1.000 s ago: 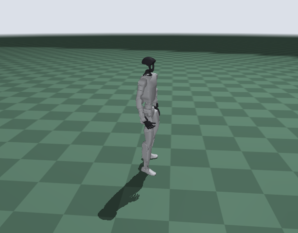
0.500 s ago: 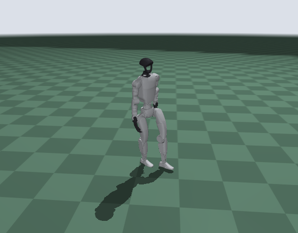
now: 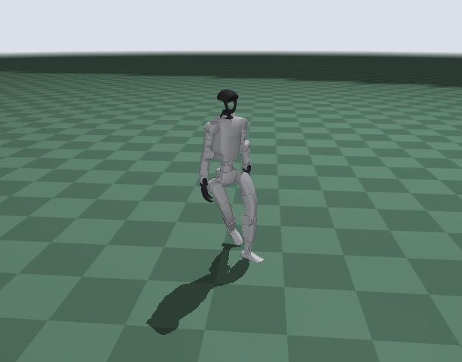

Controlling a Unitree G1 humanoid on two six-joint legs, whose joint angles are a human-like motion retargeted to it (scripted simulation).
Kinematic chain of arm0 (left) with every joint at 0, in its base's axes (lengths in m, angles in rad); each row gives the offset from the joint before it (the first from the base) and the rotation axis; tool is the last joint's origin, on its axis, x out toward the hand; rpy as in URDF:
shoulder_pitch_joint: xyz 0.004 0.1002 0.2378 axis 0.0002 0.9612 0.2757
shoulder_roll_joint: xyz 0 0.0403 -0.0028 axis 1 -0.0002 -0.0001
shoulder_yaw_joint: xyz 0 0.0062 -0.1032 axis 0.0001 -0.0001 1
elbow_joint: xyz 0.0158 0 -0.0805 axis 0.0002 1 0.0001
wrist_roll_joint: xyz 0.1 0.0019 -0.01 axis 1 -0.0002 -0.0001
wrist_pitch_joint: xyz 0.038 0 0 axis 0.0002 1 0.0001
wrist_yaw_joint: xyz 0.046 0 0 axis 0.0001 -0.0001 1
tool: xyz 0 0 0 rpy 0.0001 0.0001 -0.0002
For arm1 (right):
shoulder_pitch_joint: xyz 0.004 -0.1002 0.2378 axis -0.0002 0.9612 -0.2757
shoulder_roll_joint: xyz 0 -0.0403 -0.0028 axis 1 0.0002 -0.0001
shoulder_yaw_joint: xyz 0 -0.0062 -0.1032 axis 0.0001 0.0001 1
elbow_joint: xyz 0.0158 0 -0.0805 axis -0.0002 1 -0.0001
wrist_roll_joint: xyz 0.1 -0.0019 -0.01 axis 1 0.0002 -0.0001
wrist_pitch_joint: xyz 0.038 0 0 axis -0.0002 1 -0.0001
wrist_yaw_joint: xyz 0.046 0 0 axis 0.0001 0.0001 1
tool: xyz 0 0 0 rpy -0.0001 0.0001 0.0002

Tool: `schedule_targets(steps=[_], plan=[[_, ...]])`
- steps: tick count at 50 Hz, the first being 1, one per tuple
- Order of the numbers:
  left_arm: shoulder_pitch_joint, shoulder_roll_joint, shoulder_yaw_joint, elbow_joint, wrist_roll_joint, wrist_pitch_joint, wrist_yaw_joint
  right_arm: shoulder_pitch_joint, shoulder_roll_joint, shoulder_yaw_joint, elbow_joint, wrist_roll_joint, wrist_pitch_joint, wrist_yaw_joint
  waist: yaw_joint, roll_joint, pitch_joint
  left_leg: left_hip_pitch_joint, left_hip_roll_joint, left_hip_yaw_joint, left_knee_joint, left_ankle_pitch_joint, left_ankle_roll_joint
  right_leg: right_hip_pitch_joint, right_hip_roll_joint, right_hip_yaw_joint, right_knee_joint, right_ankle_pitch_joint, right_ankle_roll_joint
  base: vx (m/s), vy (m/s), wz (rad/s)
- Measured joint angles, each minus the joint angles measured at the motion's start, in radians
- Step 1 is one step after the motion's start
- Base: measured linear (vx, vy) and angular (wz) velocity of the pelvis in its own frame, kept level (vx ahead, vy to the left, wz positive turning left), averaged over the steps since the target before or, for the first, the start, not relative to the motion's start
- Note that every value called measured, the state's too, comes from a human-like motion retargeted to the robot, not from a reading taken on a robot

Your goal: Kungfu

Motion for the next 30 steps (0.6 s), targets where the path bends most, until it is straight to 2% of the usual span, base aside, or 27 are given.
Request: schedule_targets(steps=[3,5,6,7,10,14,17,18,20,22,25,27,28,30], plan=[[-0.091,-0.010,-0.024,-0.051,0.004,-0.022,-0.042,0.012,0.001,-0.020,-0.051,-0.022,0.004,-0.040,-0.033,0.049,-0.042,0.051,-0.006,-0.025,-0.056,-0.022,0.042,-0.088,-0.124,-0.108,0.094,-0.052,0.000,0.69,0.49,0.88],[-0.156,-0.023,-0.060,-0.089,0.014,-0.041,-0.068,0.009,-0.002,-0.032,-0.063,0.009,-0.011,-0.071,-0.051,0.088,-0.043,0.121,-0.042,-0.063,-0.106,-0.037,0.078,-0.093,-0.218,-0.135,0.078,-0.068,0.000,0.64,0.57,1.65],[-0.187,-0.032,-0.084,-0.107,0.020,-0.055,-0.075,0.008,-0.010,-0.037,-0.063,0.035,-0.019,-0.078,-0.074,0.092,-0.024,0.175,-0.082,-0.097,-0.134,-0.039,0.095,-0.083,-0.284,-0.142,0.078,-0.102,-0.001,0.57,0.31,2.14],[-0.217,-0.038,-0.106,-0.126,0.026,-0.069,-0.083,0.004,-0.015,-0.040,-0.065,0.058,-0.026,-0.083,-0.092,0.095,-0.008,0.217,-0.112,-0.128,-0.155,-0.040,0.105,-0.083,-0.334,-0.143,0.067,-0.128,-0.011,0.47,-0.02,2.06],[-0.297,-0.035,-0.155,-0.191,0.048,-0.119,-0.108,-0.019,-0.018,-0.049,-0.071,0.091,-0.040,-0.077,-0.128,0.093,0.013,0.265,-0.141,-0.213,-0.175,-0.043,0.107,-0.144,-0.383,-0.080,-0.050,-0.138,-0.084,0.26,-0.24,1.61],[-0.358,-0.032,-0.205,-0.267,0.103,-0.186,-0.139,-0.025,-0.015,-0.058,-0.083,0.083,-0.058,-0.090,-0.173,0.073,0.026,0.305,-0.187,-0.337,-0.172,-0.058,0.106,-0.175,-0.470,0.001,-0.276,-0.081,-0.126,0.28,-0.41,1.66],[-0.370,-0.035,-0.224,-0.298,0.157,-0.226,-0.125,-0.029,-0.016,-0.059,-0.075,0.065,-0.086,-0.108,-0.187,0.053,0.054,0.347,-0.219,-0.423,-0.160,-0.074,0.101,-0.183,-0.525,0.092,-0.431,0.049,-0.137,0.21,-0.47,1.55],[-0.366,-0.038,-0.229,-0.301,0.174,-0.236,-0.113,-0.030,-0.016,-0.061,-0.070,0.054,-0.094,-0.118,-0.191,0.051,0.065,0.362,-0.223,-0.454,-0.152,-0.081,0.098,-0.182,-0.536,0.125,-0.474,0.089,-0.132,0.16,-0.44,1.59],[-0.350,-0.042,-0.232,-0.294,0.200,-0.249,-0.086,-0.030,-0.016,-0.064,-0.057,0.036,-0.110,-0.139,-0.201,0.049,0.080,0.382,-0.229,-0.516,-0.133,-0.097,0.089,-0.177,-0.566,0.148,-0.530,0.075,-0.046,0.12,-0.43,1.48],[-0.319,-0.036,-0.216,-0.269,0.219,-0.244,-0.067,-0.036,-0.017,-0.055,-0.039,0.025,-0.118,-0.150,-0.181,0.040,0.077,0.382,-0.219,-0.541,-0.113,-0.118,0.074,-0.193,-0.555,0.197,-0.514,0.068,0.000,0.08,-0.63,0.86],[-0.259,-0.027,-0.171,-0.205,0.231,-0.205,-0.054,-0.056,-0.017,-0.046,-0.018,0.014,-0.109,-0.158,-0.151,0.029,0.095,0.401,-0.215,-0.572,-0.098,-0.145,0.070,-0.177,-0.532,0.234,-0.474,0.205,0.000,-0.04,-0.52,0.66],[-0.222,-0.013,-0.130,-0.134,0.224,-0.157,-0.055,-0.056,-0.015,-0.042,-0.023,0.013,-0.110,-0.158,-0.156,0.045,0.105,0.417,-0.200,-0.618,-0.106,-0.150,0.078,-0.146,-0.540,0.124,-0.439,0.035,-0.154,-0.17,-0.54,1.18],[-0.202,0.001,-0.101,-0.090,0.224,-0.127,-0.058,-0.049,-0.011,-0.036,-0.027,0.016,-0.114,-0.157,-0.170,0.047,0.103,0.420,-0.189,-0.647,-0.099,-0.158,0.077,-0.121,-0.533,0.070,-0.434,-0.017,-0.207,-0.12,-0.61,1.53],[-0.164,0.038,-0.064,0.005,0.225,-0.032,-0.063,-0.033,-0.011,-0.033,-0.018,0.030,-0.114,-0.135,-0.170,0.032,0.047,0.367,-0.191,-0.672,-0.055,-0.167,0.084,-0.119,-0.520,-0.005,-0.434,-0.074,-0.251,-0.03,-0.61,1.41]])
